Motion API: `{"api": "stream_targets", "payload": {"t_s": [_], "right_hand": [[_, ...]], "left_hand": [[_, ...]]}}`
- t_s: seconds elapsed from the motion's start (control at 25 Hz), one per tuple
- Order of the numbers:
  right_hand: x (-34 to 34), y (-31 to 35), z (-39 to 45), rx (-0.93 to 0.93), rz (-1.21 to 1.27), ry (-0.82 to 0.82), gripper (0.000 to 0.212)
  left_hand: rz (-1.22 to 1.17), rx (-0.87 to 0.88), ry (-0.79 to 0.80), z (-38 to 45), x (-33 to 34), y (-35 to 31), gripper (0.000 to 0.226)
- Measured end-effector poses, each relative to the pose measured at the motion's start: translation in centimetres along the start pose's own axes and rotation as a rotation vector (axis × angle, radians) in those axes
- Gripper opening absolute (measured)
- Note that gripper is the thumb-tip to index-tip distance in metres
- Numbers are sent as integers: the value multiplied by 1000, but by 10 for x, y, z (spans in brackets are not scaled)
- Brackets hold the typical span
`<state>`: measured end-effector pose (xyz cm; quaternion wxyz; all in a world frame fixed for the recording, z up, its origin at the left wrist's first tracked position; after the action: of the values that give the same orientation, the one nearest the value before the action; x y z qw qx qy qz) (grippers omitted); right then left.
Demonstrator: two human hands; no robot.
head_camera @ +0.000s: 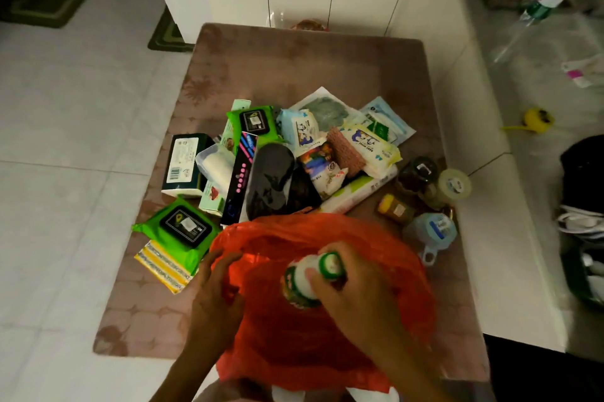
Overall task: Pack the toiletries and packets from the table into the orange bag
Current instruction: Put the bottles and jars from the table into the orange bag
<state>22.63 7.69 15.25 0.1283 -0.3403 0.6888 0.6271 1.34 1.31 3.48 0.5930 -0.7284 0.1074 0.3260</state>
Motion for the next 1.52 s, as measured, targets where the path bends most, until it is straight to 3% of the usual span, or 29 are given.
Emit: {"api": "stream_targets", "payload": {"t_s": [0.08,0.16,0.36,0.44,0.52,0.6,0.68,0.76,0.8,0.88,0.96,1.0,1.04,1.12,1.2,1.32,1.44,1.52], "right_hand": [[49,-12,20,-24,-66,116,24],[91,-21,48,30,-1,123,25],[140,-74,102,742,761,28,6],[149,-89,106,881,935,66,12],[151,-90,106,866,902,78,6],[145,-81,96,879,844,118,10],[123,-74,78,834,712,161,17],[81,-74,55,603,454,-34,16],[50,-73,46,472,359,-180,11],[-12,-85,41,335,208,-442,11],[-59,-122,52,391,-128,-564,43],[-70,-152,59,478,-296,-506,63],[-74,-173,65,547,-355,-413,78],[-68,-202,73,581,-181,-313,90],[-63,-209,75,589,-31,-349,92],[-71,-188,69,560,-103,-478,84],[-79,-140,34,326,17,-777,86],[-54,-102,6,147,168,-745,89]], "left_hand": [[15,14,13,-2,-4,-1,68],[11,26,4,-3,-7,4,67],[-18,81,-14,-5,-9,8,79],[-14,85,-3,-1,-10,13,76],[-36,69,11,1,-12,15,67],[8,161,-3,-5,-11,13,66],[22,62,75,-4,-5,15,71],[100,96,106,8,5,60,69],[52,81,282,16,13,89,72],[6,46,294,41,20,111,79],[95,76,222,23,14,66,71],[50,60,134,13,11,40,71],[49,49,154,-4,6,25,75],[68,80,129,9,16,16,82],[90,46,110,7,13,26,81],[58,31,45,-4,10,18,72],[27,-64,-77,-3,-2,9,56],[6,-88,-148,-5,-5,7,52]]}}
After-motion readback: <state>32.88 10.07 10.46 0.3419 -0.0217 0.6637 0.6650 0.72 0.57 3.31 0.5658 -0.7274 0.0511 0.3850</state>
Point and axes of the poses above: each hand's wrist, its own z-axis towards the middle knuckle, its own x-axis out of the palm, y = z × x, the point moved 1 cm from there along z, towards the middle knuckle, and after that the axes turned 1 degree about -x, right-handed, at the moved point
